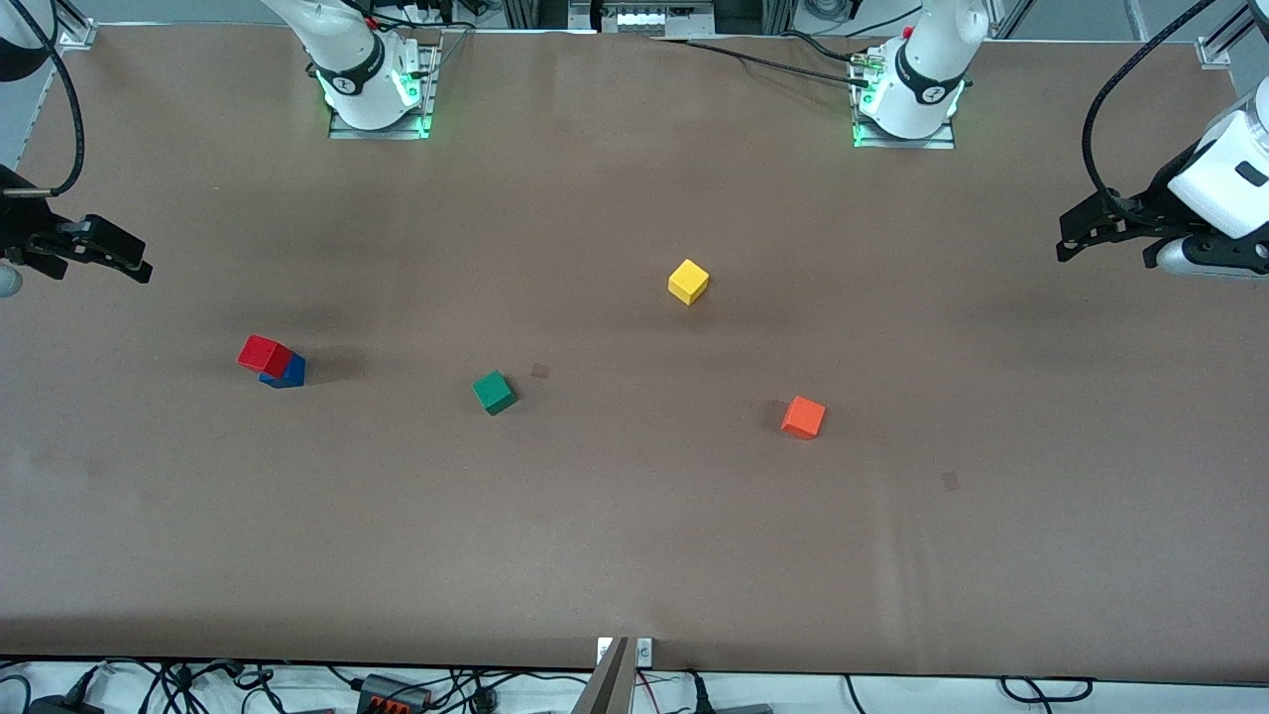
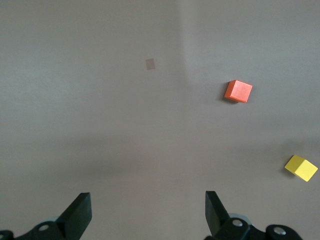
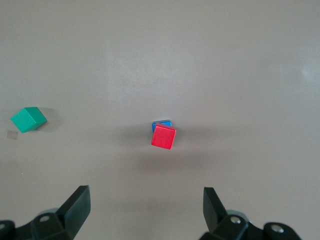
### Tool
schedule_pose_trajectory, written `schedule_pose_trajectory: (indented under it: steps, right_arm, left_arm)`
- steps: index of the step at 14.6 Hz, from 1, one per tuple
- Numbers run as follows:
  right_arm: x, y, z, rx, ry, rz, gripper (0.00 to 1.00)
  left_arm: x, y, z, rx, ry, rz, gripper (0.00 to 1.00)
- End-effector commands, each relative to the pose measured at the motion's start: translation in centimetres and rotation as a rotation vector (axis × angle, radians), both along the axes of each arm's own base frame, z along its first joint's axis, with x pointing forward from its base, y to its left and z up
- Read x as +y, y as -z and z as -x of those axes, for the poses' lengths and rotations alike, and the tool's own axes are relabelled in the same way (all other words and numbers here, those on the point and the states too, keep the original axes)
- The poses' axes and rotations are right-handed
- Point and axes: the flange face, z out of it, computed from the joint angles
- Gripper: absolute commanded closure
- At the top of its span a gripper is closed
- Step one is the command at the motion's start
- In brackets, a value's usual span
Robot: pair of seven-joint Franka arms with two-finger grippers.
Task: Pass red block to right arm, stack on blue
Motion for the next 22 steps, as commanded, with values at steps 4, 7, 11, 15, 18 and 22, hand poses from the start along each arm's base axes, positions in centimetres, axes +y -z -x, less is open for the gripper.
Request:
schedule_pose_trajectory:
  steps: [4,7,11,15,18,22]
  right_arm:
    - [0.4,0.2,1.6,-0.008,0.007,0.008,0.00]
    - [0.4,-0.2,1.5,-0.012,-0.005,0.009,0.00]
    - [0.4,-0.6,1.5,-0.008,-0.003,0.007,0.00]
    - [0.9,-1.8,1.4,-0.024,-0.018,0.011,0.00]
    - [0.7,-1.8,1.6,-0.007,-0.009,0.009,0.00]
    - [0.6,-1.4,1.7,0.017,0.004,0.001,0.00]
  left_arm:
    - [0.2,-0.5,-0.4,-0.003,0.010,-0.011,0.00]
    - [0.2,-0.5,-0.4,-0.003,0.010,-0.011,0.00]
    - [0.2,-0.5,-0.4,-0.003,0.010,-0.011,0.00]
    - [0.2,-0.5,-0.4,-0.001,0.010,-0.011,0.00]
    - [0.2,-0.5,-0.4,-0.001,0.010,-0.011,0.00]
    - [0.2,-0.5,-0.4,-0.001,0.010,-0.011,0.00]
